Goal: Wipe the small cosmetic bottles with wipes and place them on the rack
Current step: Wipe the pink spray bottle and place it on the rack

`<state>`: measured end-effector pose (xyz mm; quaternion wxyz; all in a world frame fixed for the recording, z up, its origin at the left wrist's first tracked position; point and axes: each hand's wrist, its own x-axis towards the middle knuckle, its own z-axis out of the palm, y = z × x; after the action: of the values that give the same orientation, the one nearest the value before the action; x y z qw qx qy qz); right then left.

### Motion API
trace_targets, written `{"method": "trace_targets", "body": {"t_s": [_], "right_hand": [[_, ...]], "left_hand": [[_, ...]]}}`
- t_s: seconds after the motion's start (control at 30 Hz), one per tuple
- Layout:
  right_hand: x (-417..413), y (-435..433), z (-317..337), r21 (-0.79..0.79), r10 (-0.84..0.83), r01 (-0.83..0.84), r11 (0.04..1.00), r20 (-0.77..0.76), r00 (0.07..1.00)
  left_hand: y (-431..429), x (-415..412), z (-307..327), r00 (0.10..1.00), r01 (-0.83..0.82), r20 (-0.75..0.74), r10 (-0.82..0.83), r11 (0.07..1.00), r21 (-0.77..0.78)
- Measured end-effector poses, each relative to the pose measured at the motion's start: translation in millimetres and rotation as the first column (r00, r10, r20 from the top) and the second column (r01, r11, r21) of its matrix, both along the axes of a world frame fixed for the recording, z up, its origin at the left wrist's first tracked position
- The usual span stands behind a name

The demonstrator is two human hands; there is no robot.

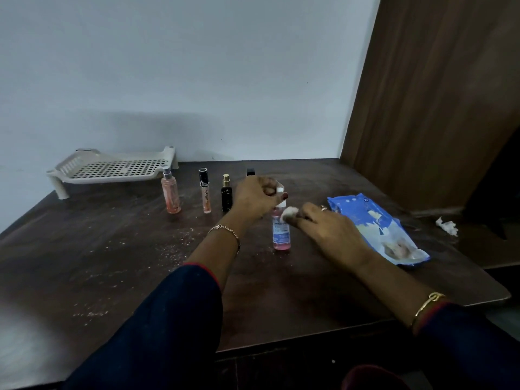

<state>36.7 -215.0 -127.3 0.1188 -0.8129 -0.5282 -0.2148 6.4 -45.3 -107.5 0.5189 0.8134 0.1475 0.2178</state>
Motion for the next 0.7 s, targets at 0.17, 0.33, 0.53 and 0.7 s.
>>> {"method": "trace_targets", "body": {"t_s": [0.17, 0.33, 0.53, 0.7], "right_hand": [[0.0, 10.4, -10.7, -0.079, 0.032, -0.023, 0.997, 0.114, 0.993], [-4.8, 5.6, -20.3, -0.271, 0.063, -0.044, 0.962, 0.063, 0.996], [-6.9, -4.2, -31.4, -0.321, 0.173, -0.153, 0.935, 0.035, 0.984], [4.5, 9.9, -18.2, 0.07, 0.097, -0.096, 0.993, -0.012, 0.995]], "left_hand": [[11.7, -1.9, -2.8, 0.999, 0.038, 0.001, -0.038, 0.999, -0.039], [22.8, -8.9, -6.6, 0.997, 0.079, 0.014, -0.078, 0.991, -0.107], [25.9, -22.8, -3.9, 0.987, 0.159, 0.038, -0.154, 0.955, -0.25], [31.7, -31.7, -4.4, 0.991, 0.13, 0.012, -0.133, 0.939, -0.319]]}}
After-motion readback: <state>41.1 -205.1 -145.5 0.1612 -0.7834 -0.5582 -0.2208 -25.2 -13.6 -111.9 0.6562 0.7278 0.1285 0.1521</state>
